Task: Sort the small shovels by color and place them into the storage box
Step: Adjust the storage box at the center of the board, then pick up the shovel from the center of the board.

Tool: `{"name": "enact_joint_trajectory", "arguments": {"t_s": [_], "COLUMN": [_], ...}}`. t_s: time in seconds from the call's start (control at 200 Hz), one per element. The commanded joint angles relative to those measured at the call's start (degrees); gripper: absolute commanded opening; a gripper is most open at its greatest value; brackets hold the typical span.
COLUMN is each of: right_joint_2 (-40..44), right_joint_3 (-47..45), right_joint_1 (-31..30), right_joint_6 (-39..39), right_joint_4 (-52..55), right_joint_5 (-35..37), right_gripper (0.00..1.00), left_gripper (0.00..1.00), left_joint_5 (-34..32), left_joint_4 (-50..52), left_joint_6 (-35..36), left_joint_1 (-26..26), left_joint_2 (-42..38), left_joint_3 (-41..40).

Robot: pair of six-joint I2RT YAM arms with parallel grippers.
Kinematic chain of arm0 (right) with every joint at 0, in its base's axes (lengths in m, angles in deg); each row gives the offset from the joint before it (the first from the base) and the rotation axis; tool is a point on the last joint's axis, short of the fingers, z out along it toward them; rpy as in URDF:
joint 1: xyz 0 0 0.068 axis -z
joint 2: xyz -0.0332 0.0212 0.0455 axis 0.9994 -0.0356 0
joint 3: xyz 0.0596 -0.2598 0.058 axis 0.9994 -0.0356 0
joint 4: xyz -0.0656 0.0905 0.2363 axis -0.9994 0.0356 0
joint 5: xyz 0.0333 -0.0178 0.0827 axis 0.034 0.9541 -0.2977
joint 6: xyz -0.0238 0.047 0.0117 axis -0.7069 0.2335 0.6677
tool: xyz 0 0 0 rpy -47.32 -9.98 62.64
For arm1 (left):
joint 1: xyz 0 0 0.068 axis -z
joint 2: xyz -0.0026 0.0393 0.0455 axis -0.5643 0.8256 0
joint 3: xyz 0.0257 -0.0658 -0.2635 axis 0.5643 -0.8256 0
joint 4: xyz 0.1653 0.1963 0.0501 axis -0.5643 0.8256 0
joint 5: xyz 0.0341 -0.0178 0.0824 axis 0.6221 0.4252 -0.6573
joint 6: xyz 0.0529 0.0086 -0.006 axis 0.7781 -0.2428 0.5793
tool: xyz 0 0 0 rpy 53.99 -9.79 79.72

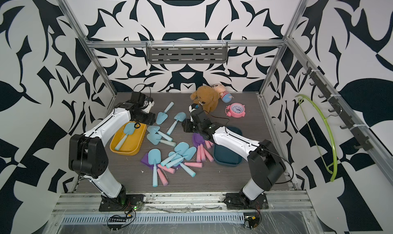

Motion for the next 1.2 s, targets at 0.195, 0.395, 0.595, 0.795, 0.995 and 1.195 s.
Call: {"name": "enact_joint_trajectory", "arguments": {"t_s": [0.195, 0.395, 0.595, 0.795, 0.995, 1.195], "right_joint_2": [7.99, 10.04, 11.79, 12.60, 13.75, 15.74], "right_joint_3": [-5.63, -6.93, -8.44, -8.95, -9.33, -9.88], "right_joint_1": [1.30, 1.61, 1.96, 2.19, 2.39, 2.49], "right_joint_6": [-1.52, -2.49, -2.83, -3.27, -3.98, -6.19], "right_joint_4": [-0.90, 0.68, 1.20, 1.50, 1.56, 0.02], "right_joint_5": [4.58, 5.78, 6.88, 7.42, 8.58, 8.85], "right_gripper": [0.40, 0.40, 0.40, 0.40, 0.40, 0.40], "left_gripper": [0.62, 0.60, 0.55, 0.43, 0.23, 0.00], "left_joint_5": [-2.05, -2.50, -2.59, -2.76, -2.54, 1.24], "left_joint_4": [4.91, 5.20, 5.04, 3.80, 3.31, 3.56], "left_joint_6": [3.38, 2.79, 2.35, 1.82, 1.73, 3.18], "left_joint_1": [9.41, 10.34, 10.60, 10.76, 10.98, 10.98], "left_joint_2": [14.94, 23.11, 27.95, 30.61, 30.93, 23.80], "left_joint_3": [11.55, 17.89, 20.61, 21.04, 20.59, 18.35]}}
